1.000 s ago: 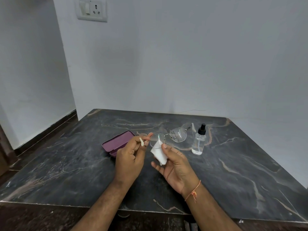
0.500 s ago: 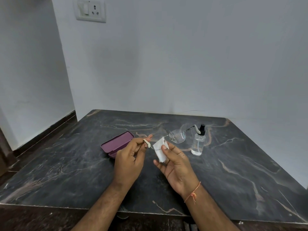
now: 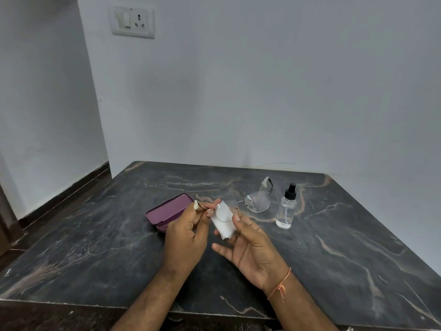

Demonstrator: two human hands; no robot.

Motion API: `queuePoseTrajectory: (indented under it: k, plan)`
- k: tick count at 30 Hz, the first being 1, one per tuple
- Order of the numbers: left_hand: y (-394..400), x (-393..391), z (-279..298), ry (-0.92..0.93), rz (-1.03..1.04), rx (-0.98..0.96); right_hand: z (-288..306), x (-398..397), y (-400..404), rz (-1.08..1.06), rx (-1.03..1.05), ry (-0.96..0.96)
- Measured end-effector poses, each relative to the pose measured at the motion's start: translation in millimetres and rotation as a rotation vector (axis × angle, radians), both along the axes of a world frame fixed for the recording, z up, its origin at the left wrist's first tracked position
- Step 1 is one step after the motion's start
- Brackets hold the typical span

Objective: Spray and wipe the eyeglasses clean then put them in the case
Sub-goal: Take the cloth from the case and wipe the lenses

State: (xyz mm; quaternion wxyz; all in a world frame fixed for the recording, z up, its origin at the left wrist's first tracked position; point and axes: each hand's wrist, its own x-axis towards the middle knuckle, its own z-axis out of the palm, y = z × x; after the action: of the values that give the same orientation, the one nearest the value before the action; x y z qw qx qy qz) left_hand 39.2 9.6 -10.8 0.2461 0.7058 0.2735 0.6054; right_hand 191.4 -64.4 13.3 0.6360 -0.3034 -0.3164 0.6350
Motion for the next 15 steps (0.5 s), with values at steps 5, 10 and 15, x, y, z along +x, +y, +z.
queuePoseTrajectory:
  k: [5, 10, 15]
  plan:
    - [-0.8, -0.6, 1.4, -0.009, 0.045, -0.001, -1.3, -0.2, 0.7, -0.015, -0.041, -0.006]
    - [-1.0, 0.2, 4.1, 0.033, 0.075, 0.065, -0.9, 0.7, 4.2, -0.144, -0.058, 0.017]
    - [-1.8, -0.8, 5.7, 0.043, 0.06, 0.094, 0.0, 1.3, 2.1, -0.096, -0.046, 0.03]
